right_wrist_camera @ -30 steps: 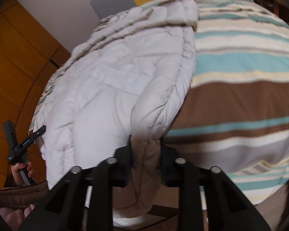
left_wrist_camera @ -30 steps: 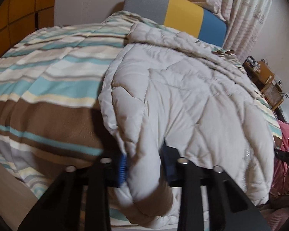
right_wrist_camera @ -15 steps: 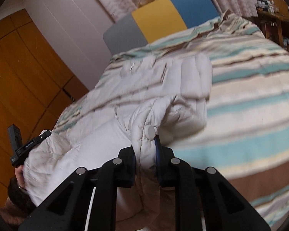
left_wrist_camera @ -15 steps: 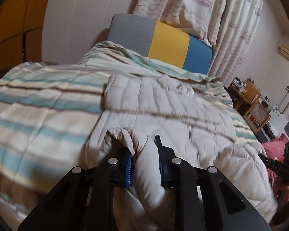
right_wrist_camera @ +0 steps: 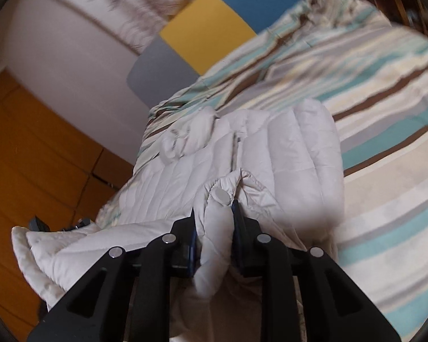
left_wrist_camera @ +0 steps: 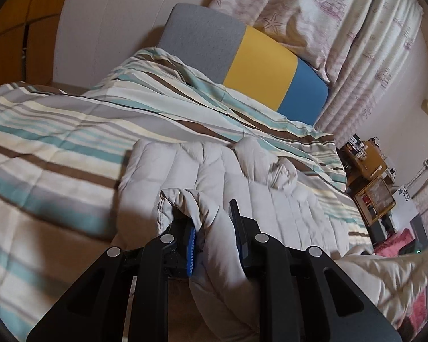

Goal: Fold large clothes

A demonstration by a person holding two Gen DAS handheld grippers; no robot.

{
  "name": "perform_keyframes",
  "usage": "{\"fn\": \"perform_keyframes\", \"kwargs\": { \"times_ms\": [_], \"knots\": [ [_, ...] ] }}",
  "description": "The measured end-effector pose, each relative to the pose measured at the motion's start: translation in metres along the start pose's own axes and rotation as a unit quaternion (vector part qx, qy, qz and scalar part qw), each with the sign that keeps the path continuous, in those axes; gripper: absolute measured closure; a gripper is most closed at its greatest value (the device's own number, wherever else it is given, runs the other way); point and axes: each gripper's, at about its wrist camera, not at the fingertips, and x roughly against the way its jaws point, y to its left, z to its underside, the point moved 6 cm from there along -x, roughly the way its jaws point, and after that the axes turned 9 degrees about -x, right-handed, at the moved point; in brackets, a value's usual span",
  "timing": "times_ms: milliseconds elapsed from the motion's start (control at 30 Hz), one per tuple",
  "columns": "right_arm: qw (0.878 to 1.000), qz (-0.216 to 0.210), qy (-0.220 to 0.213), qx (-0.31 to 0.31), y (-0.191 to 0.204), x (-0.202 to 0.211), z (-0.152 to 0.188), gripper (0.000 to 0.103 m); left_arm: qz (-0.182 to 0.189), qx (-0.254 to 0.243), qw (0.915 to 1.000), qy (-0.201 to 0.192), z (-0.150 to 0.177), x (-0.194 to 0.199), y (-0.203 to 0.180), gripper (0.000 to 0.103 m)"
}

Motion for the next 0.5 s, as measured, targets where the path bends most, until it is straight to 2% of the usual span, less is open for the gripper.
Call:
{"fn": "perform_keyframes", "kwargs": {
  "times_ms": [200, 333, 433, 467, 500],
  "knots": [
    [0.995, -0.015, 0.013, -0.095, -0.034, -0.03, -0.035, 0.078, 0.005, 0.014, 0.9997, 0.018, -0.019, -0.04, 0.004, 0.08],
    [0.99, -0.01, -0.015, -0.139, -0.052, -0.034, -0.058, 0.061, 0.008, 0.047, 0.9985, 0.026, -0.024, -0.06, 0.012, 0.079],
    [0.985, -0.016, -0.031, -0.17, -0.066, -0.034, -0.075, 0.057, 0.02, 0.079, 0.9963, 0.025, -0.025, -0.07, 0.02, 0.062],
    [0.983, -0.017, -0.039, -0.177, -0.07, -0.034, -0.08, 0.056, 0.028, 0.098, 0.9947, 0.014, -0.026, -0.071, 0.024, 0.054],
    [0.982, -0.022, -0.052, -0.179, -0.074, -0.03, -0.086, 0.049, 0.031, 0.108, 0.9937, 0.008, -0.027, -0.071, 0.027, 0.047]
  ]
}}
